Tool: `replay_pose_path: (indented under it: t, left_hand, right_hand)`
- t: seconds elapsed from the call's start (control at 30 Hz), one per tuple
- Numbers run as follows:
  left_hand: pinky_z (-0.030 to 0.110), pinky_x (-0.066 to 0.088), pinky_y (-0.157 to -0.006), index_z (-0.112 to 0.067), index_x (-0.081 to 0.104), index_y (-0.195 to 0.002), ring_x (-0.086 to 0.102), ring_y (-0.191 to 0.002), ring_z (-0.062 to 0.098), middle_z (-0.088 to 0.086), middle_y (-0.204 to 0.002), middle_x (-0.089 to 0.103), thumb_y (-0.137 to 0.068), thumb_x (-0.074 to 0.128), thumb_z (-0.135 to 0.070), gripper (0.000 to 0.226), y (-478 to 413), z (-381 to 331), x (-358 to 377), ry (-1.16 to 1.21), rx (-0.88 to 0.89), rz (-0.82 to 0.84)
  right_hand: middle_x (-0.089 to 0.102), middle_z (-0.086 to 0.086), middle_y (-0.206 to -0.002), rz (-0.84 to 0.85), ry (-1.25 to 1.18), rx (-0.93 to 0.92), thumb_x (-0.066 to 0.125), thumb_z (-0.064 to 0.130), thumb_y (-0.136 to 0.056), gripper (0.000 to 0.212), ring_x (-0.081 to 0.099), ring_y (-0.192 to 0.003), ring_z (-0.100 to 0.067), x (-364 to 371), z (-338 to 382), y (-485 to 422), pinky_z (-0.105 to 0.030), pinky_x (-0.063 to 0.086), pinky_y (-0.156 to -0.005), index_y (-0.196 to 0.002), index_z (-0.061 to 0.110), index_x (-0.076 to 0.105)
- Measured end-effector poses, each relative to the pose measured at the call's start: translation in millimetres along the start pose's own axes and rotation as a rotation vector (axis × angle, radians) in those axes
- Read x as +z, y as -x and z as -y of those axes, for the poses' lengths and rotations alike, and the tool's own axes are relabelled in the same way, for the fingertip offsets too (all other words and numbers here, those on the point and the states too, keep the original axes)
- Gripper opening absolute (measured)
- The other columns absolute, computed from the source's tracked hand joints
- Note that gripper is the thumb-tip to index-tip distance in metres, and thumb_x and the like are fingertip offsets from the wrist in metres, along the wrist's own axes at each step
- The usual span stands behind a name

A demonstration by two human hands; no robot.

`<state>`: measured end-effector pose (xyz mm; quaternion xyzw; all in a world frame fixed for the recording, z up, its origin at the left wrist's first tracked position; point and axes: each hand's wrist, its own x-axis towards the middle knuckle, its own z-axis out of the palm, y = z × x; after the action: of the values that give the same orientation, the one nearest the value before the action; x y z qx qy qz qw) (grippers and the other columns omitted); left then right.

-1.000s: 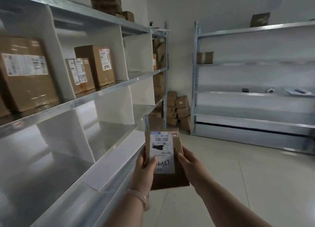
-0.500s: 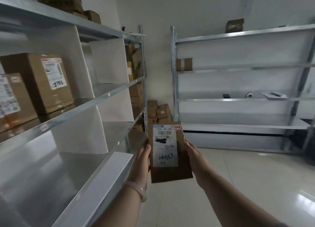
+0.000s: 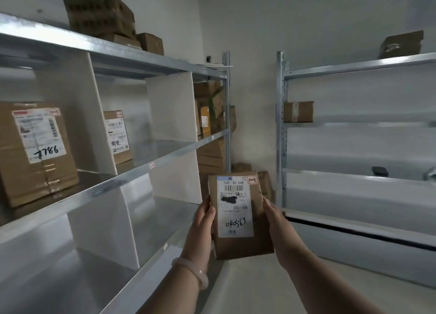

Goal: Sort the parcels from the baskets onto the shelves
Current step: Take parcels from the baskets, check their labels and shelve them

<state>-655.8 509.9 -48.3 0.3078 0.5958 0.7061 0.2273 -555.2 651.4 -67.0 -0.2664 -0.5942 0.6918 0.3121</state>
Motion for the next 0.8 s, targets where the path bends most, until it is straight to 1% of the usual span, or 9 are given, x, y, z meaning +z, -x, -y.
replay_pose_path:
  t: [0.1, 0.2, 0.27, 0.33, 0.4, 0.53, 0.6, 0.73, 0.8]
  left_hand:
    - [0.017, 0.053, -0.071, -0.047, 0.057, -0.113, 0.063, -0.092, -0.009, -0.024, -0.108, 0.065, -0.102, 0.04, -0.038, 0.022, -42, 1, -10, -0.041, 0.056, -0.048]
    - [0.02, 0.054, -0.077, -0.048, 0.061, -0.113, 0.065, -0.098, -0.006, -0.022, -0.111, 0.069, -0.098, 0.049, -0.042, 0.02, -93, -6, -31, -0.08, 0.145, -0.108]
    - [0.016, 0.054, -0.071, -0.049, 0.059, -0.113, 0.066, -0.095, -0.008, -0.025, -0.106, 0.069, -0.095, 0.052, -0.044, 0.019, -129, -13, -44, -0.085, 0.189, -0.13]
    - [0.015, 0.054, -0.067, -0.054, 0.056, -0.112, 0.066, -0.095, -0.007, -0.025, -0.11, 0.067, -0.092, 0.052, -0.052, 0.021, -161, -23, -55, -0.104, 0.224, -0.131]
    - [0.013, 0.053, -0.065, -0.057, 0.053, -0.112, 0.065, -0.094, -0.006, -0.022, -0.116, 0.064, -0.096, 0.047, -0.048, 0.019, -196, -31, -70, -0.116, 0.243, -0.138]
    - [0.01, 0.051, -0.063, -0.061, 0.052, -0.115, 0.063, -0.093, -0.009, -0.02, -0.12, 0.062, -0.087, 0.044, -0.057, 0.029, -260, -67, -98, -0.163, 0.301, -0.174]
    - [0.009, 0.051, -0.062, -0.061, 0.05, -0.12, 0.065, -0.092, -0.01, -0.02, -0.121, 0.063, -0.094, 0.045, -0.053, 0.028, -289, -85, -110, -0.196, 0.33, -0.19]
    - [0.007, 0.05, -0.064, -0.057, 0.048, -0.122, 0.064, -0.089, -0.016, -0.027, -0.111, 0.065, -0.103, 0.042, -0.034, 0.031, -334, -104, -134, -0.25, 0.382, -0.247]
    - [0.002, 0.047, -0.063, -0.053, 0.045, -0.129, 0.062, -0.086, -0.019, -0.03, -0.109, 0.064, -0.103, 0.041, -0.03, 0.035, -350, -106, -146, -0.282, 0.388, -0.288]
  right_hand:
    - [0.068, 0.002, -0.119, 0.03, -0.035, 0.008, 0.049, 0.068, -0.082, 0.043, 0.065, -0.108, -0.027, 16, -4, -49, -0.053, 0.05, -0.095, -0.121, 0.051, 0.059]
    - [0.062, 0.006, -0.129, 0.091, -0.002, -0.037, 0.045, 0.069, -0.085, 0.043, 0.059, -0.116, -0.024, 42, 4, -102, -0.053, 0.048, -0.098, -0.124, 0.056, 0.054]
    - [0.058, 0.009, -0.132, 0.128, 0.026, -0.093, 0.04, 0.063, -0.092, 0.036, 0.054, -0.121, -0.023, 62, 15, -140, -0.053, 0.044, -0.103, -0.126, 0.059, 0.05]
    - [0.055, 0.009, -0.134, 0.136, 0.065, -0.136, 0.038, 0.06, -0.095, 0.038, 0.051, -0.125, -0.024, 85, 29, -174, -0.051, 0.04, -0.107, -0.133, 0.056, 0.045]
    - [0.051, 0.007, -0.135, 0.142, 0.094, -0.162, 0.038, 0.06, -0.095, 0.044, 0.048, -0.125, -0.024, 107, 43, -208, -0.049, 0.038, -0.108, -0.138, 0.053, 0.04]
    - [0.051, 0.005, -0.13, 0.198, 0.079, -0.206, 0.038, 0.056, -0.096, 0.049, 0.049, -0.113, -0.02, 152, 85, -267, -0.039, 0.042, -0.095, -0.144, 0.044, 0.036]
    - [0.051, 0.009, -0.124, 0.223, 0.038, -0.241, 0.038, 0.056, -0.097, 0.049, 0.049, -0.108, -0.015, 172, 104, -297, -0.035, 0.042, -0.085, -0.143, 0.043, 0.039]
    - [0.06, 0.008, -0.132, 0.382, -0.01, -0.296, 0.041, 0.081, -0.076, 0.065, 0.054, -0.123, -0.021, 210, 118, -352, -0.05, 0.042, -0.104, -0.133, 0.05, 0.05]
    - [0.064, 0.008, -0.127, 0.47, -0.029, -0.317, 0.038, 0.076, -0.084, 0.055, 0.058, -0.119, -0.021, 228, 115, -374, -0.051, 0.045, -0.101, -0.131, 0.05, 0.052]
